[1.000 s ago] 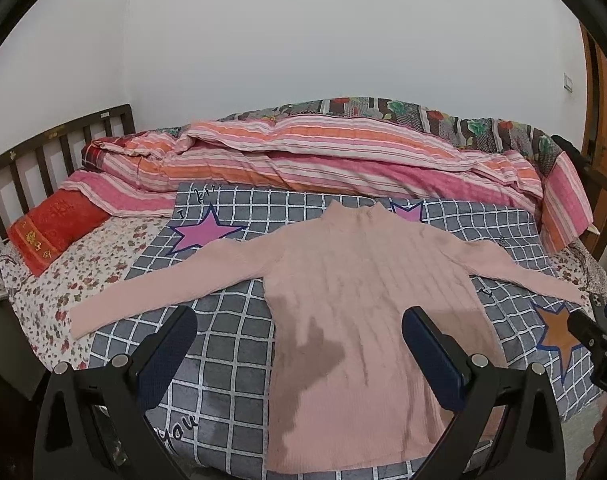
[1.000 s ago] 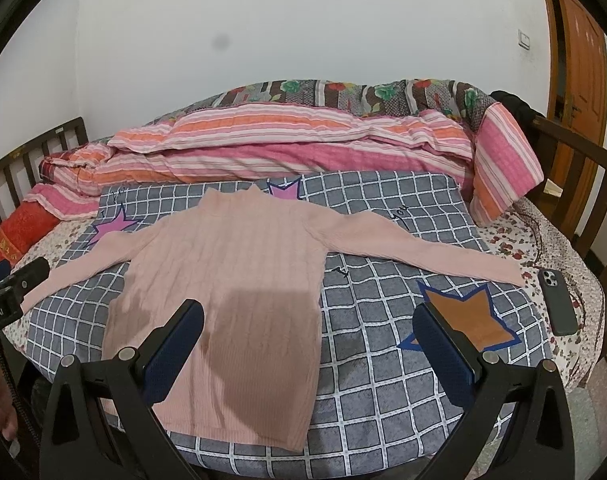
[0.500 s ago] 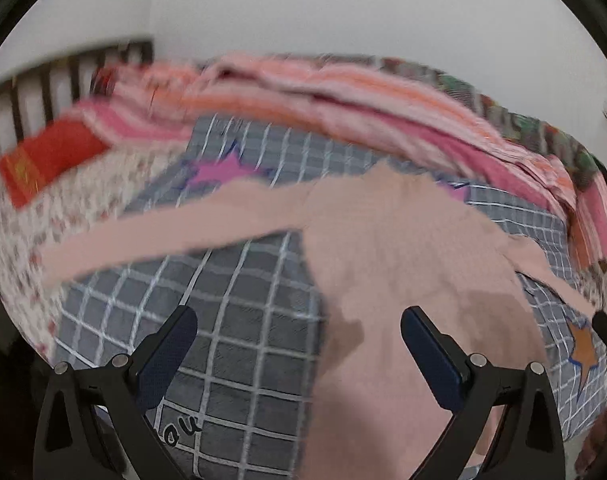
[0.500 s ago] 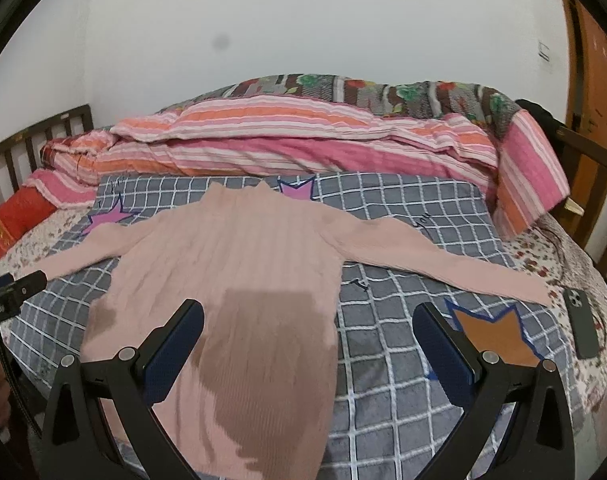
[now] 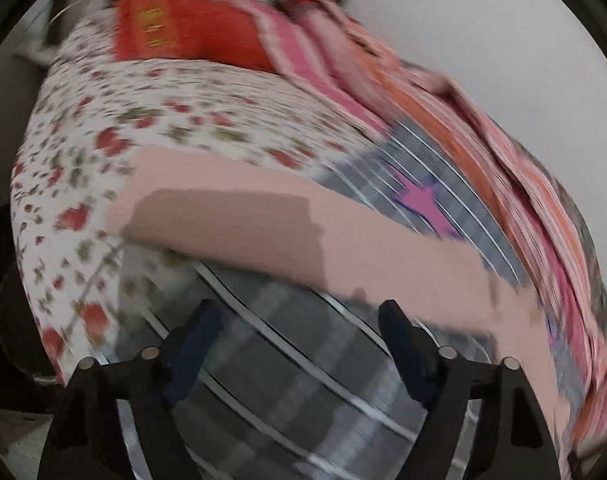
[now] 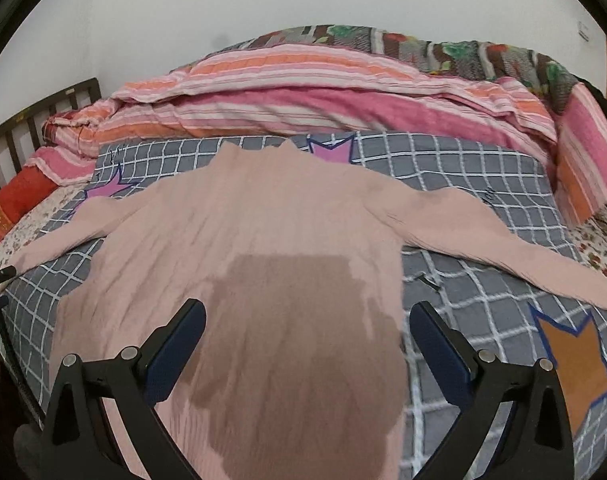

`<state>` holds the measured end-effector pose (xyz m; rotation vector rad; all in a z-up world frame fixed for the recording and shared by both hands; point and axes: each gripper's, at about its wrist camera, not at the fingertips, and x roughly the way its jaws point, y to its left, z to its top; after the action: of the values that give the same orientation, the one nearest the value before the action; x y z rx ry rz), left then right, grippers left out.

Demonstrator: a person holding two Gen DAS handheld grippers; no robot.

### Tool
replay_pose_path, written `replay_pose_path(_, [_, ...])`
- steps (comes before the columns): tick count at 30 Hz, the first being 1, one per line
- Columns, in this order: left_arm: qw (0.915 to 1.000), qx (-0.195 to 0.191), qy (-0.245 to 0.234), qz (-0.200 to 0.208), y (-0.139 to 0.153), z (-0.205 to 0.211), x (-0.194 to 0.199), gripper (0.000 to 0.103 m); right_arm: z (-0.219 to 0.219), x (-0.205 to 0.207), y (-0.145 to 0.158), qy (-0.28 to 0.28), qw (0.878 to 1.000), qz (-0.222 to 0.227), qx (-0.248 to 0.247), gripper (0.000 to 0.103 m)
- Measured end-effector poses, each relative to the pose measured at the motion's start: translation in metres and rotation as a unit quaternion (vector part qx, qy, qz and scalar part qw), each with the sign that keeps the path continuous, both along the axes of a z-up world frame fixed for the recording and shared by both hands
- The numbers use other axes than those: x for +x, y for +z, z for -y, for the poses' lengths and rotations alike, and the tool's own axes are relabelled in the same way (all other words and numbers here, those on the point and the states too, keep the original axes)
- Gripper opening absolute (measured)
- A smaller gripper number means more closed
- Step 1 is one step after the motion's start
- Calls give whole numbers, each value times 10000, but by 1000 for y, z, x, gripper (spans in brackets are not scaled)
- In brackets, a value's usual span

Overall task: Fold small clothes
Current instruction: 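Reach the left tool to the sweater sleeve cuff and close on it, then lift the sleeve with the left tool and lay it across the sweater body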

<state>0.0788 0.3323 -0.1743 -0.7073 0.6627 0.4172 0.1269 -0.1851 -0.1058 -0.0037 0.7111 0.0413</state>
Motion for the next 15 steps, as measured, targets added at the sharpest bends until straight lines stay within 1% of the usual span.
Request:
replay_pose_path(1, [9999, -66, 111, 63, -3, -9, 1, 74, -1, 5, -1, 20, 10000, -6, 15, 100])
replay_pose_path(2, [9996, -92, 224, 117, -5, -17, 3, 72, -3, 12, -2, 44, 10000, -6, 36, 100])
replay_pose_path(4, [9990, 27, 435, 119, -4, -29, 10, 67, -4, 22, -2, 57, 10000, -4, 61, 100])
replay_pose_path(5, [9986, 86, 517, 57, -4, -32, 13, 64, -4, 29, -2, 61, 10000, 1, 67, 100])
replay_pose_path(7, [9969, 296, 707, -181, -4, -41, 25, 43, -3, 37, 0, 74, 10000, 45, 30, 100])
replay_pose_path(8, [9956, 453, 769, -283, -3, -42, 29, 36, 0, 40, 2, 65, 9999, 112, -4, 100])
replay_pose_path(9, [9945, 601, 780, -346, -1, -45, 32, 18, 3, 40, 4, 50, 9998, 183, -9, 100])
replay_pose_path(10, [9931, 793, 753, -425, 5, -45, 36, 7, 8, 40, 5, 29, 9997, 242, 6, 100])
replay_pose_path(11, [9923, 913, 704, -452, 10, -45, 37, 7, 17, 39, 6, 3, 9996, 280, 78, 100])
replay_pose_path(12, [9903, 1124, 688, -449, 21, -41, 41, 7, 24, 38, 5, -27, 9994, 296, 170, 100])
replay_pose_path(13, [9890, 1239, 704, -399, 31, -34, 37, 7, 31, 37, 5, -53, 9992, 297, 261, 100])
replay_pose_path(15, [9871, 1470, 619, -144, 57, -15, 42, 7, 46, 35, 3, -96, 9988, 277, 396, 100])
